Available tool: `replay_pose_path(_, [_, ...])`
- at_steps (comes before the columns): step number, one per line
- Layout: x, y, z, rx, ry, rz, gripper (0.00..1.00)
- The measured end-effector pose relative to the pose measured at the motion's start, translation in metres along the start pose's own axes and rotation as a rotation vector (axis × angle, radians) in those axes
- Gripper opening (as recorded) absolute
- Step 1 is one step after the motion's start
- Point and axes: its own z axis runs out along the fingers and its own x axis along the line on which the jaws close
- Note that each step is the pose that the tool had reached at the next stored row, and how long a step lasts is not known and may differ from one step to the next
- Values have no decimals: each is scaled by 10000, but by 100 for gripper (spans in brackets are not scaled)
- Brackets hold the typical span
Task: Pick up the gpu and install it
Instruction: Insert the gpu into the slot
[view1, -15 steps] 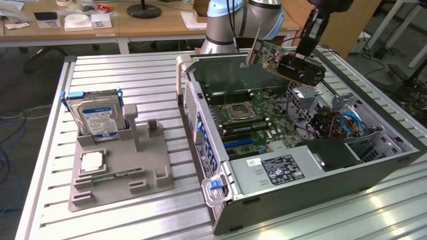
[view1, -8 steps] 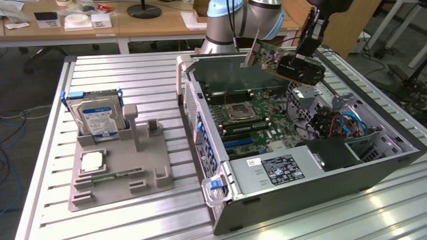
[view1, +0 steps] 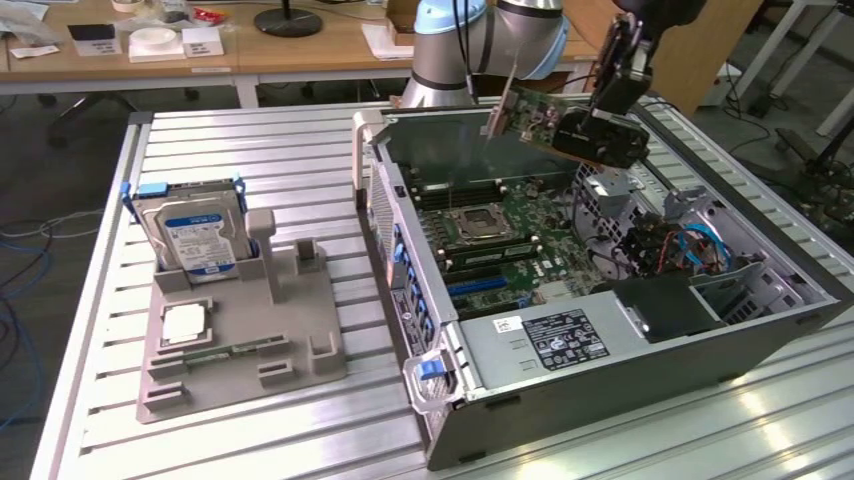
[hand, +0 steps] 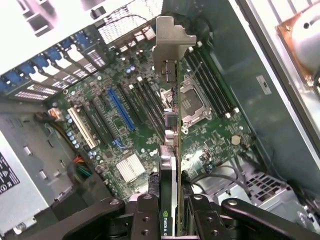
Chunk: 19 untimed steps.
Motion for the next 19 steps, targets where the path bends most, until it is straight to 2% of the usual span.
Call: replay_pose_path(19, [-12, 7, 8, -113, 87, -1960, 27])
